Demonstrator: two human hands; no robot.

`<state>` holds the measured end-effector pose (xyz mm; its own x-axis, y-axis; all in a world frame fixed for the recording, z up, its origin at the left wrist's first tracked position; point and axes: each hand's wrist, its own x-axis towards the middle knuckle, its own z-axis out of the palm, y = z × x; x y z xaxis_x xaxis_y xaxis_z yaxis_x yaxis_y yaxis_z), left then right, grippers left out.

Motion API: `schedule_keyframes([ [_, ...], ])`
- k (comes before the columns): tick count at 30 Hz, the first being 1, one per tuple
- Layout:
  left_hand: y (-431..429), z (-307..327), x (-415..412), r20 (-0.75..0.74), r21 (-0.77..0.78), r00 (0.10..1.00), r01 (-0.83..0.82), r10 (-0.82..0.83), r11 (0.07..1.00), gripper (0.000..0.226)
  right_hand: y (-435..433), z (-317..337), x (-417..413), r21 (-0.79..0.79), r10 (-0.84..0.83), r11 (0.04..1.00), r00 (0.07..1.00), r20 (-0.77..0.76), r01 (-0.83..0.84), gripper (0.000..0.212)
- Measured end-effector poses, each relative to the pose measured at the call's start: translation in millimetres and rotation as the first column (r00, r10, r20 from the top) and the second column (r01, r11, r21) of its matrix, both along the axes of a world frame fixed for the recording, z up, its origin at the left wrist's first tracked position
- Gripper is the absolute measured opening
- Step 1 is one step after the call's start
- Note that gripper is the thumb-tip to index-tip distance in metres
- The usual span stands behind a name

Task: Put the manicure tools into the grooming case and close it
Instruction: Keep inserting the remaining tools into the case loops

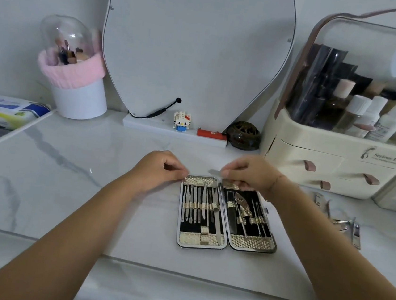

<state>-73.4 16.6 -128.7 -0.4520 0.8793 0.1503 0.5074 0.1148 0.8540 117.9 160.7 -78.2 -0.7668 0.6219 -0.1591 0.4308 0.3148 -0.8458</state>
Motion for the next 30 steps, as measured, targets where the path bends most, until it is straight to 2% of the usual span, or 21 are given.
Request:
schedule_keyframes([
  [5,2.0,-1.9,-2.6,-0.050,0.002,0.999,0.014,-0.014,1.000,0.011,4.5,-2.1,-7.6,-0.038,-0.012,0.999,0.998,0.064,0.014,0.012],
  [12,2.7,-2.9,-2.1,-0.019,0.000,1.000,0.014,-0.014,1.000,0.007,3.6,8.1,-8.3,-0.057,0.052,0.997,0.985,0.166,-0.043,0.012],
  [15,3.2,-2.5,-1.8,-0.028,-0.002,1.000,0.011,-0.011,1.000,0.008,1.4,7.5,-13.0,-0.044,0.060,0.998,0.984,0.165,-0.053,0.013],
  [19,3.4,-1.2,-1.6,-0.049,-0.006,0.999,0.016,-0.017,1.000,0.012,0.8,-0.4,-16.6,0.054,0.039,0.997,0.987,0.156,-0.048,0.008],
  [25,2.2,-1.9,-1.1,-0.009,-0.006,1.000,0.011,-0.011,1.000,0.004,-3.6,-9.6,-21.5,0.218,-0.004,0.975,0.979,0.204,-0.042,0.007],
  [30,2.2,-2.3,-0.2,-0.024,-0.012,1.000,0.005,-0.005,1.000,0.003,-11.2,-8.0,-25.7,0.334,0.059,0.934,0.976,0.211,-0.129,0.004],
])
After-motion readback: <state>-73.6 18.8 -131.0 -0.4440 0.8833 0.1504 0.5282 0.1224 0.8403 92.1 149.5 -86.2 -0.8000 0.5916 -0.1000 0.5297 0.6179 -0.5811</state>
